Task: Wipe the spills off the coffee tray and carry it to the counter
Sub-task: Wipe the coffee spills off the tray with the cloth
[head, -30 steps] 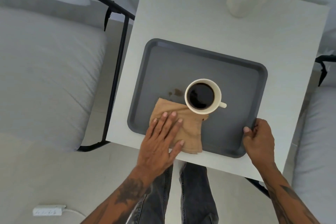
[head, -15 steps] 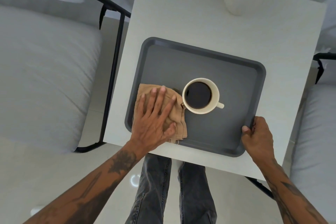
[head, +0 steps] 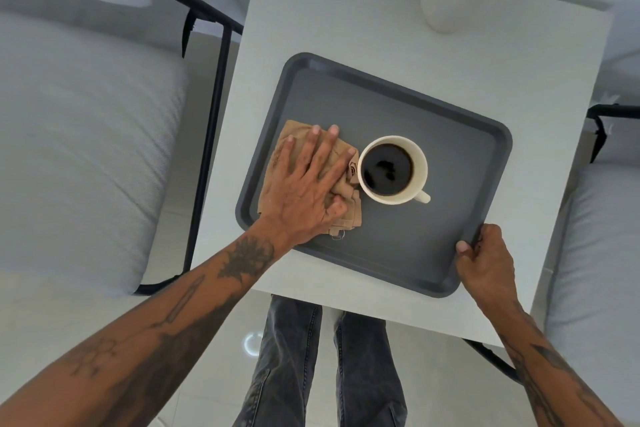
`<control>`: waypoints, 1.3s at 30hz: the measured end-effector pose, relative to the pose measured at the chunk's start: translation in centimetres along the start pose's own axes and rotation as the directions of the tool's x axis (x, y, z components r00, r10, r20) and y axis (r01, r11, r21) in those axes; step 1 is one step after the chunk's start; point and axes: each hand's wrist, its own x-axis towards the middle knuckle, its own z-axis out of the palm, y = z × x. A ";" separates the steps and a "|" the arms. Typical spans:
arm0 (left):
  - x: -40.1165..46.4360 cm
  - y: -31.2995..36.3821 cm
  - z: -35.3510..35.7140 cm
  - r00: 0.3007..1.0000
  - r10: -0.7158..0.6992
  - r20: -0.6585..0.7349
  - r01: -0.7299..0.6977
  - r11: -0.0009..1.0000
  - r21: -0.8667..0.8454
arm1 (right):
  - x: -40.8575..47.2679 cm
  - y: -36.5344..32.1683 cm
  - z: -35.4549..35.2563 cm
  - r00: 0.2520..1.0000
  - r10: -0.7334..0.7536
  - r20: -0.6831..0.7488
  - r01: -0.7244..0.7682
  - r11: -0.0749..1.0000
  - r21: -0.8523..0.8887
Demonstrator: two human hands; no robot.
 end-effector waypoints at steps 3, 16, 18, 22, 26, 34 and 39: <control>0.5 0.2 -0.2 1.000 -0.022 0.008 0.022 0.999 -0.027 | -0.1 -0.3 0.1 0.999 0.030 -0.010 -0.030 1.000 0.007; -2.4 -0.4 -0.5 0.986 0.157 0.058 -0.154 0.987 -0.050 | 0.6 -1.2 0.5 0.989 0.150 0.008 -0.149 0.987 -0.056; -3.6 1.1 -0.3 0.987 0.141 0.071 -0.134 0.987 -0.090 | 0.6 -1.2 0.4 0.989 0.146 0.006 -0.145 0.988 -0.058; -4.0 4.5 -0.4 0.997 0.008 0.073 0.003 0.987 -0.159 | 0.6 -1.0 0.4 0.992 0.124 0.006 -0.123 0.990 -0.074; -3.9 7.9 -0.2 0.990 -0.096 0.104 0.115 0.973 -0.198 | 0.5 -0.9 0.5 0.994 0.108 0.007 -0.107 0.992 -0.073; -2.6 14.4 0.3 0.936 -0.307 0.171 0.342 0.909 -0.240 | 0.5 -0.6 0.6 0.996 0.086 0.006 -0.086 0.996 -0.025; -1.8 16.4 0.3 0.901 -0.378 0.213 0.419 0.886 -0.201 | 0.5 -0.3 0.7 0.997 0.076 -0.008 -0.076 0.997 -0.003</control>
